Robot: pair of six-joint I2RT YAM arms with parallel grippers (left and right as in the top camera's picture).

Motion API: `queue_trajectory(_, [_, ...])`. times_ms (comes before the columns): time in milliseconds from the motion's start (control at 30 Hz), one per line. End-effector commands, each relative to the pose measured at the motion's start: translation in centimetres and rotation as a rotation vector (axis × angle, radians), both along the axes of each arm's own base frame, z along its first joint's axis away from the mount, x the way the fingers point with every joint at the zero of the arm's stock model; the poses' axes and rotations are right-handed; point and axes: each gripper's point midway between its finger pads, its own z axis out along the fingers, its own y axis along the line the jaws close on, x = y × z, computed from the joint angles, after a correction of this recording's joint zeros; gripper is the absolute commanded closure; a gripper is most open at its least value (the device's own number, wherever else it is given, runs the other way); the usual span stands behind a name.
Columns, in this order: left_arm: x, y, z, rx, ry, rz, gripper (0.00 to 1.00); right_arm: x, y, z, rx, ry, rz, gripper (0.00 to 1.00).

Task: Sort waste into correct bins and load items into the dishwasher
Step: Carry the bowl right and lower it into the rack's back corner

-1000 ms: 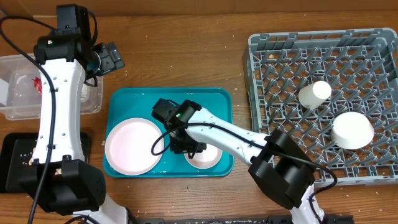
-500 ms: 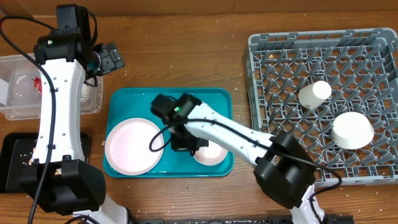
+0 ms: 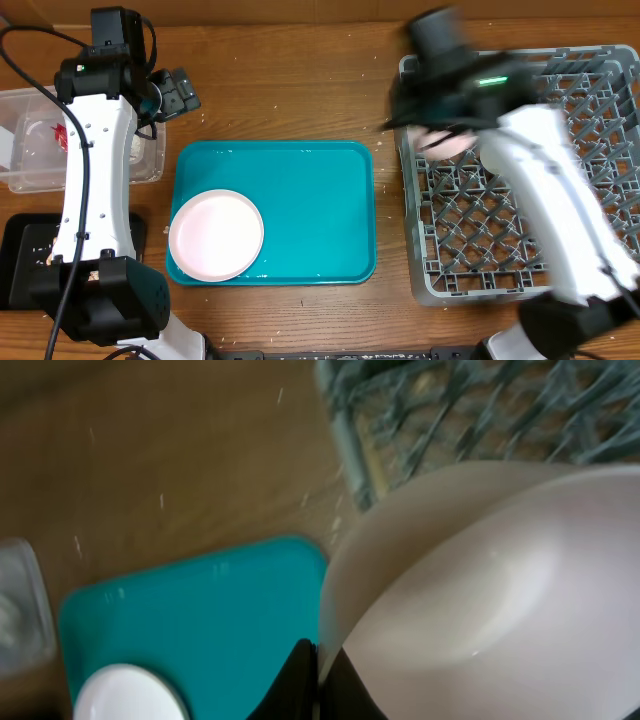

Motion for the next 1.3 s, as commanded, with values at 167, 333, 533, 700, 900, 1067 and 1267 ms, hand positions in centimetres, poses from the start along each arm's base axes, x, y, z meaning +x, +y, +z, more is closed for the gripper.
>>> queue_trajectory(167, [0.1, -0.4, 0.5, 0.002, -0.012, -0.027, 0.0, 3.2, -12.4, 4.2, 0.299, -0.215, 0.181, 0.96])
queue_trajectory(333, [0.1, -0.4, 0.5, 0.002, -0.012, -0.028, 0.0, 4.5, -19.0, 3.6, 0.49, -0.347, 0.224, 0.96])
queue_trajectory(533, [0.1, -0.4, 0.5, 0.002, -0.012, -0.027, 0.0, 6.1, -22.6, 1.7, 0.659, -0.458, 0.276, 0.96])
queue_trajectory(700, [0.1, -0.4, 0.5, 0.002, -0.012, -0.027, 0.0, 7.8, -24.1, -1.4, 0.752, -0.477, 0.281, 0.96])
queue_trajectory(900, [0.1, -0.4, 0.5, 0.002, -0.012, -0.027, 0.0, 8.5, -24.6, -4.8, 0.812, -0.404, 0.232, 0.96])
queue_trajectory(1067, [0.1, -0.4, 0.5, 0.002, -0.012, -0.027, 0.0, 8.5, -25.1, -6.7, 0.762, -0.34, 0.196, 0.96])
queue_trajectory(1267, [0.1, -0.4, 0.5, 0.002, -0.012, -0.027, 0.0, 8.0, -25.5, -8.3, 0.712, -0.26, 0.154, 0.96])
